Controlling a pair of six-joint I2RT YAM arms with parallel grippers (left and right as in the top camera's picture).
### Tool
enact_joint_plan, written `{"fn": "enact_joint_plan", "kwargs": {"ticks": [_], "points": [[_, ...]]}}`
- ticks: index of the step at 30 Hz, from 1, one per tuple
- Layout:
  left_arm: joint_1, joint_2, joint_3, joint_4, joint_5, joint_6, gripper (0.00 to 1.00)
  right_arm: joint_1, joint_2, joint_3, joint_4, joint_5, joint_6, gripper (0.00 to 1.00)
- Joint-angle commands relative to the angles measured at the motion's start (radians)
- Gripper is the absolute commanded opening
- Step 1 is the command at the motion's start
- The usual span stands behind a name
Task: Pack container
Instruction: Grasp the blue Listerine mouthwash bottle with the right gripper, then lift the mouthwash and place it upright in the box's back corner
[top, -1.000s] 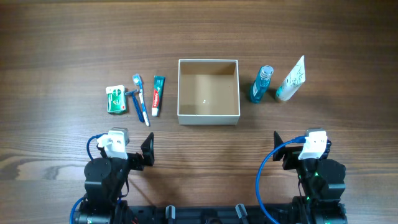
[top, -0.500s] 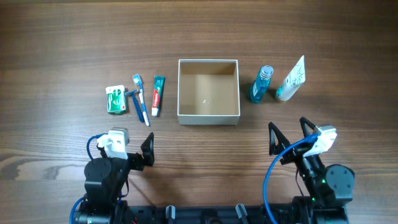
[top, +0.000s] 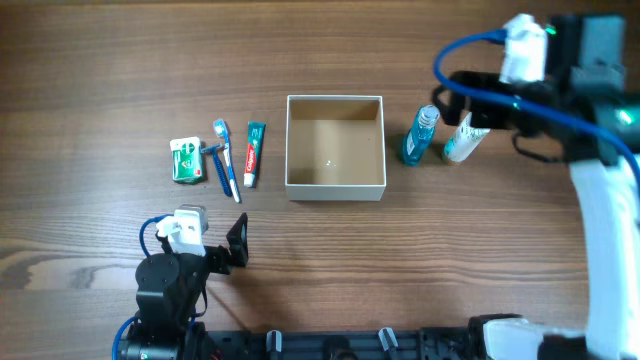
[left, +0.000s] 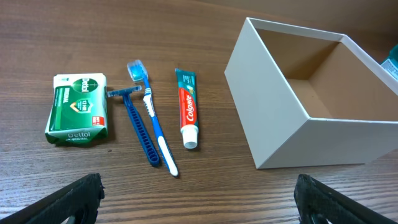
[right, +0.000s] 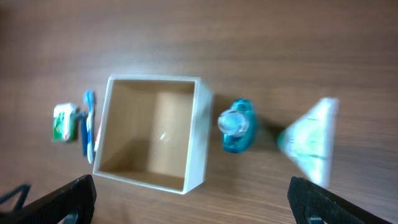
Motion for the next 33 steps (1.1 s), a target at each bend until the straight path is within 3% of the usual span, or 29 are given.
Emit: {"fn": "enact_joint_plan", "kwargs": {"ticks": [1, 4, 9, 12, 13, 14, 16, 19, 20, 21, 26, 30, 33], "points": [[0.006, -0.006, -0.007, 0.0, 0.03, 0.019, 1.0, 0.037, 0.094, 0.02, 0.002, 0.035, -0.033, 1.0], [0.006, -0.006, -0.007, 0.0, 0.03, 0.019, 1.0, 0.111, 0.177, 0.019, -0.015, 0.287, 0.095, 1.0], [0.006, -0.006, -0.007, 0.0, 0.03, 0.019, 1.0, 0.115, 0.336, 0.012, -0.035, 0.33, 0.291, 0.9], [0.006, -0.006, -0.007, 0.0, 0.03, 0.019, 1.0, 0.115, 0.44, 0.012, -0.012, 0.331, 0.299, 0.85], [0.006, -0.006, -0.007, 0.0, 0.03, 0.019, 1.0, 0.115, 0.475, 0.012, -0.012, 0.33, 0.299, 0.8], [0.006, -0.006, -0.007, 0.0, 0.03, 0.019, 1.0, 0.115, 0.502, 0.012, -0.012, 0.331, 0.299, 0.65], [0.006, -0.006, -0.007, 0.0, 0.03, 0.019, 1.0, 0.115, 0.52, 0.008, -0.012, 0.331, 0.299, 0.56], [0.006, -0.006, -0.007, 0.0, 0.03, 0.019, 1.0, 0.115, 0.518, 0.003, -0.002, 0.335, 0.295, 0.31], [0.006, -0.006, -0.007, 0.0, 0.03, 0.019, 1.0, 0.115, 0.509, 0.003, -0.001, 0.346, 0.292, 0.22], [0.006, -0.006, -0.007, 0.0, 0.03, 0.019, 1.0, 0.115, 0.496, 0.003, 0.0, 0.364, 0.292, 0.21], [0.006, -0.006, -0.007, 0.0, 0.03, 0.019, 1.0, 0.14, 0.233, 0.022, -0.016, 0.377, 0.243, 0.21], [0.006, -0.006, -0.007, 0.0, 0.03, 0.019, 1.0, 0.306, -0.051, 0.022, 0.003, 0.315, 0.271, 0.17], [0.006, -0.006, -0.007, 0.0, 0.03, 0.019, 1.0, 0.409, -0.054, 0.016, 0.055, 0.315, 0.28, 0.17]]}}
